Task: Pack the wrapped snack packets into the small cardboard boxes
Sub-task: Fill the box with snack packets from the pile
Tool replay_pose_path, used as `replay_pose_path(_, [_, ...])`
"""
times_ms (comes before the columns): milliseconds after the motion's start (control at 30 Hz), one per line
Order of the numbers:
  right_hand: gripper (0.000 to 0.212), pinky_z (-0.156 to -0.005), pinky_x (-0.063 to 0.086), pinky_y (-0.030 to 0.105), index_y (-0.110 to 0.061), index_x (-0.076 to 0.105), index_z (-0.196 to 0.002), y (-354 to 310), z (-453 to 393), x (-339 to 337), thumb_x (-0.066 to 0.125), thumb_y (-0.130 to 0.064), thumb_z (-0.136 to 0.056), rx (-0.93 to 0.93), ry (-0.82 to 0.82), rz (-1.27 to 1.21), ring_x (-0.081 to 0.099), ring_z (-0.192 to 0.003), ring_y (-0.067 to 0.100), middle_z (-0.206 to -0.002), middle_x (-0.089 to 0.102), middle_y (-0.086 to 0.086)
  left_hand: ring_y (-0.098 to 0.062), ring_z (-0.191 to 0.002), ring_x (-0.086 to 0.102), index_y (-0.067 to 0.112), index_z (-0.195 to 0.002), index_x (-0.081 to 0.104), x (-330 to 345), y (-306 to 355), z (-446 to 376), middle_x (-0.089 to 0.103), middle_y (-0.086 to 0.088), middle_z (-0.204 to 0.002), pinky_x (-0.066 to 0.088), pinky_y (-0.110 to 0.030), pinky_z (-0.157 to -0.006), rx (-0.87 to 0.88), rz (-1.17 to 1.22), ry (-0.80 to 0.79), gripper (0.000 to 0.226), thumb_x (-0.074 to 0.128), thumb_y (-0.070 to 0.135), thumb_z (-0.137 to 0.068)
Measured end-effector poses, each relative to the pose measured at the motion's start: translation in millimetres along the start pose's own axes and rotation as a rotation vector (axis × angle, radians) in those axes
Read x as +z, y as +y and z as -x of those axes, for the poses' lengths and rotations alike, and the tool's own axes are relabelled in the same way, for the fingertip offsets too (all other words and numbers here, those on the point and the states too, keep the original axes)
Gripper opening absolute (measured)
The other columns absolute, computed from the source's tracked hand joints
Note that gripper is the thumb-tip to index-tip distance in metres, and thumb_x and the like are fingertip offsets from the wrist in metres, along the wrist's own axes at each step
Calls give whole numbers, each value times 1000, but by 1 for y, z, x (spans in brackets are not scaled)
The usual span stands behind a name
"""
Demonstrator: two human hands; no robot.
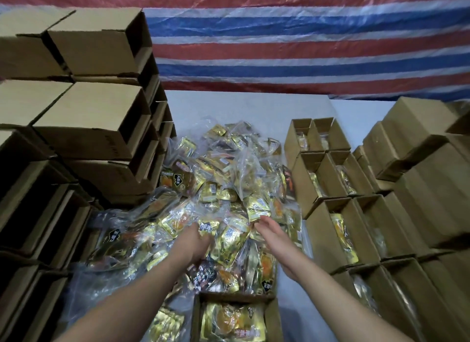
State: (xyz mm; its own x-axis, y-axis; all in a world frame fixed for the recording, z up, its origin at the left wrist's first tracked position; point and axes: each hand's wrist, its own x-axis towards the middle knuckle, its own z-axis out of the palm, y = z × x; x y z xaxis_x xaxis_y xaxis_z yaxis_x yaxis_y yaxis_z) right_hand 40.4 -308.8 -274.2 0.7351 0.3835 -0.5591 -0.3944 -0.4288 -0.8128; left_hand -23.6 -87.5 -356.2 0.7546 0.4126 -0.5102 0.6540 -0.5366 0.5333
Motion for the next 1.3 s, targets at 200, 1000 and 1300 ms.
replay_pose_path(200, [56,-103,41,37,-30,37,-148,3,-7,-7,52,-50,-98,50,51,-18,47,-117,12,-140,48,-8,-24,-74,66,15,-146,27,21,19,-30,57,-19,-114,60,-41,-51,-308,246,-20,71,67,29,-89])
replay_pose_path(1000, [24,-95,55,38,-26,55,-120,1,-26,10,53,-40,-100,92,-48,-103,67,-104,16,-118,66,-2,-20,-64,63,5,-148,28,-18,-19,-8,66,-17,-98,51,-28,-50,-183,418,-8,84,78,21,-83])
replay_pose_path(1300, [29,-95,55,40,-17,54,-125,1,-17,14,51,-35,-103,110,-52,-125,68,-103,21,-116,66,3,-20,-81,66,6,-135,39,-19,-19,5,59,-9,-103,58,-31,-59,-241,44,83,73,78,25,-77])
